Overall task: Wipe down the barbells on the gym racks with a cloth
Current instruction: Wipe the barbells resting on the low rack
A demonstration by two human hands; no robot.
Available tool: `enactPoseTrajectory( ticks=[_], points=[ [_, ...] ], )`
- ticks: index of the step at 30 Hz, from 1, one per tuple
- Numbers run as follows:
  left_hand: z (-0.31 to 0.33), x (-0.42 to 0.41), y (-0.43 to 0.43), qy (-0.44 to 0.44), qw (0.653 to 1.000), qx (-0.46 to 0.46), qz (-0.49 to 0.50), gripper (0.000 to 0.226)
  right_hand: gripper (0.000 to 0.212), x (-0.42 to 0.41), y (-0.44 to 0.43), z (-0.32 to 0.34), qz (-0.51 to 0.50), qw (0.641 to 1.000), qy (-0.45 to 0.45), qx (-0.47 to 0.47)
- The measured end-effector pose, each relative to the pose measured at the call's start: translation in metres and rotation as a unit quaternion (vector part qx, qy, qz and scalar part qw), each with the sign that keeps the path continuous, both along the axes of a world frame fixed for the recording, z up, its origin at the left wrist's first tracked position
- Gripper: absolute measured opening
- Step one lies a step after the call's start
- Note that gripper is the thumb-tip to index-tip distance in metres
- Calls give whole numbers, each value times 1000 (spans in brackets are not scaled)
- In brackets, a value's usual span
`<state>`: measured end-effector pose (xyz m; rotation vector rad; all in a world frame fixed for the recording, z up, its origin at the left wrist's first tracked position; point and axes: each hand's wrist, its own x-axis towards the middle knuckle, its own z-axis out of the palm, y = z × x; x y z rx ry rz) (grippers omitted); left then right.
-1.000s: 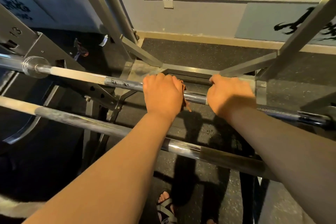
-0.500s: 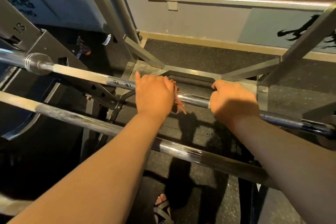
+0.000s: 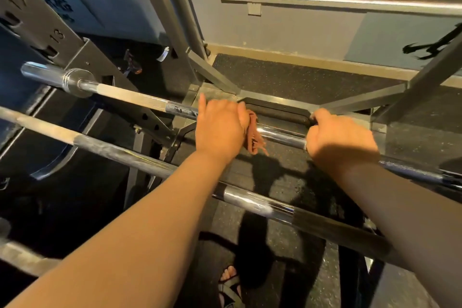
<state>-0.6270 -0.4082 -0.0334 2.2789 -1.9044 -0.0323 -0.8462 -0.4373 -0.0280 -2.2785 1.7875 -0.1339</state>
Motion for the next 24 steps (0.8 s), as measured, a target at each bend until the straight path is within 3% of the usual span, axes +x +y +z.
enactPoseTrajectory(
  ticks=[3, 5, 7, 11, 14, 18, 22, 24],
  points=[
    [1, -34, 3, -47, 997, 55, 36, 39, 26, 0, 2, 1, 8, 1000, 5, -3],
    [-4, -70, 8, -40, 998, 42, -15, 32, 26, 1, 2, 3, -7, 1000, 13, 13],
    [-5, -82, 12, 4, 997, 13, -77, 39, 26, 3, 1, 2, -26, 998, 25, 43],
    [-1, -38, 18, 3, 988, 16, -152, 43, 27, 2, 1, 3, -17, 999, 22, 32],
    [-1, -3, 17, -26, 995, 29, -93, 15, 23, 1, 2, 1, -17, 999, 7, 31],
    [2, -32, 6, -12, 998, 41, 55, 43, 20, 3, 1, -5, -28, 999, 8, 22],
    [-8, -99, 11, 8, 999, -3, -37, 48, 24, 3, 0, -5, -24, 999, 27, 4],
    [-10, -95, 11, 23, 996, -15, -89, 45, 26, 3, 1, -6, -12, 999, 36, -10]
  ],
)
